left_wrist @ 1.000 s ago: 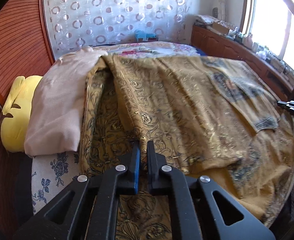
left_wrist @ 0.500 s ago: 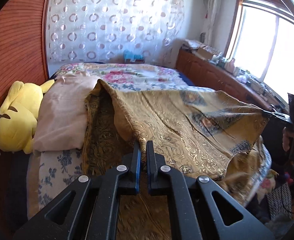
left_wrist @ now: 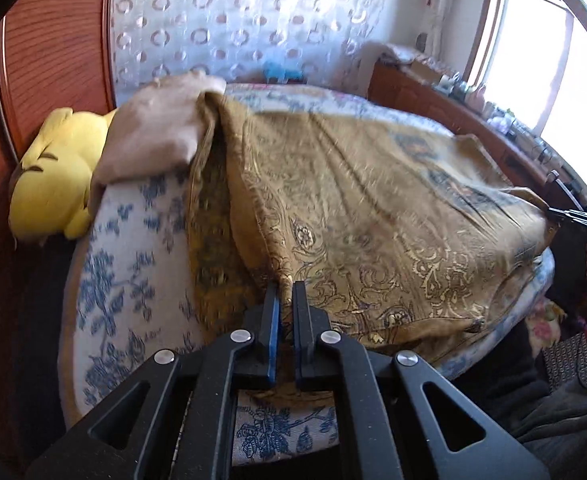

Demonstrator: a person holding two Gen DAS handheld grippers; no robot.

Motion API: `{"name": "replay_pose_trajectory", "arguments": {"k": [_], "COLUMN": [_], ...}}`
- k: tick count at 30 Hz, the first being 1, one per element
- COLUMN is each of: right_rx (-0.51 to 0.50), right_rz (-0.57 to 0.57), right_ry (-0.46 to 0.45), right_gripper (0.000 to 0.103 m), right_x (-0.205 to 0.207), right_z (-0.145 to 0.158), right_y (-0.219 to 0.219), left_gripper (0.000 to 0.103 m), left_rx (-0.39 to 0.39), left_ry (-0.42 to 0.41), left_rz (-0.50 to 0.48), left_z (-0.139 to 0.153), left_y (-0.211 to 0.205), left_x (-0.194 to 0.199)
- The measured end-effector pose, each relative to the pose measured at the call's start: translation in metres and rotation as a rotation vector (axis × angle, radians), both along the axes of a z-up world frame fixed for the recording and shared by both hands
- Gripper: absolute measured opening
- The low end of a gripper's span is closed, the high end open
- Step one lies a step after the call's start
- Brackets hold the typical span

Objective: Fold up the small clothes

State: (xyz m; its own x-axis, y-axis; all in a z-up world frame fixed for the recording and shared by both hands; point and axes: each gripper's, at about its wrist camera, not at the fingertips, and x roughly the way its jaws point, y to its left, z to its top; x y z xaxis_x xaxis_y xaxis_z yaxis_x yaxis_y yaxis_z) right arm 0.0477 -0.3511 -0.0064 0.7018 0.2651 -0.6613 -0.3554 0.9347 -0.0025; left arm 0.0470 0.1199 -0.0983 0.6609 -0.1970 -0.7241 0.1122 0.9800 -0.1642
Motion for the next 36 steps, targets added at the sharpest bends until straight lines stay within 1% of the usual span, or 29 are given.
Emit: {"name": "replay_pose_trajectory", "arguments": {"k": [2, 5, 7, 9, 11, 12, 13, 14, 15, 16, 17, 18, 20, 23, 26, 28, 30, 33, 36], "right_rx": [-0.013, -0.015, -0.006, -0.008, -0.012, -0.023, -0.035, -0.037, -0.033, -0.031, -0.03, -0.028, -0.018, 0.001, 0.021, 0.012, 0.012, 0.012, 0.0], "right_rz": [-0.008, -0.024, -0.027, -0.035, -0.04, -0.05, -0.061, -0.063, -0.056, -0.048, -0.039, -0.027, 0.008, 0.056, 0.111, 0.161, 0.212, 0.279, 0.313], "right_ry": [0.017, 0.026, 0.02, 0.013, -0.001, -0.011, -0.022, -0.032, -0.037, -0.041, -0.046, -0.051, -0.064, -0.081, -0.083, -0.089, -0.087, -0.073, -0.066], "right_gripper": [0.004, 0.004, 0.004, 0.004, 0.014, 0.018, 0.025, 0.031, 0.035, 0.042, 0.046, 0.048, 0.052, 0.064, 0.069, 0.069, 0.07, 0.07, 0.07], "right_x": [0.002, 0.003, 0.004, 0.003, 0.001, 0.001, 0.0, -0.002, -0.003, -0.005, -0.007, -0.008, -0.01, -0.012, -0.011, -0.007, -0.003, 0.005, 0.016], "right_z": [-0.01, -0.015, -0.014, -0.012, -0.011, -0.008, -0.007, -0.005, -0.004, -0.003, -0.003, -0.002, 0.0, -0.001, -0.005, -0.01, -0.016, -0.025, -0.037], "right_y": [0.002, 0.005, 0.005, 0.006, 0.007, 0.009, 0.01, 0.011, 0.014, 0.016, 0.019, 0.022, 0.031, 0.049, 0.071, 0.094, 0.117, 0.157, 0.187], "left_gripper": [0.006, 0.008, 0.016, 0.02, 0.031, 0.044, 0.051, 0.055, 0.066, 0.074, 0.078, 0.08, 0.08, 0.08, 0.08, 0.08, 0.08, 0.08, 0.08], "left_rx": [-0.006, 0.002, 0.0, 0.0, -0.001, 0.002, 0.003, 0.005, 0.006, 0.003, -0.002, -0.005, 0.017, 0.028, 0.03, 0.039, 0.056, 0.059, 0.065], "left_ry": [0.012, 0.009, 0.012, 0.011, 0.005, 0.003, -0.005, -0.015, -0.014, -0.017, -0.021, -0.028, -0.019, 0.001, 0.041, 0.058, 0.048, 0.037, 0.029], "left_rz": [0.004, 0.006, 0.014, 0.018, 0.012, 0.007, 0.006, 0.011, 0.016, 0.022, 0.024, 0.027, 0.038, 0.047, 0.059, 0.064, 0.065, 0.076, 0.087], "left_z": [-0.004, -0.002, -0.002, -0.002, -0.002, -0.001, 0.0, 0.003, 0.003, 0.005, 0.006, 0.007, 0.005, -0.002, -0.013, -0.02, -0.02, -0.021, -0.022], "left_y": [0.001, 0.0, 0.0, 0.001, 0.0, -0.001, -0.001, -0.001, -0.001, -0.001, 0.0, 0.001, 0.001, 0.001, 0.003, 0.002, 0.0, 0.0, -0.001], "left_x": [0.001, -0.002, -0.003, -0.004, -0.007, -0.009, -0.01, -0.011, -0.011, -0.011, -0.011, -0.01, -0.007, -0.003, 0.002, 0.003, 0.002, 0.002, 0.002]}}
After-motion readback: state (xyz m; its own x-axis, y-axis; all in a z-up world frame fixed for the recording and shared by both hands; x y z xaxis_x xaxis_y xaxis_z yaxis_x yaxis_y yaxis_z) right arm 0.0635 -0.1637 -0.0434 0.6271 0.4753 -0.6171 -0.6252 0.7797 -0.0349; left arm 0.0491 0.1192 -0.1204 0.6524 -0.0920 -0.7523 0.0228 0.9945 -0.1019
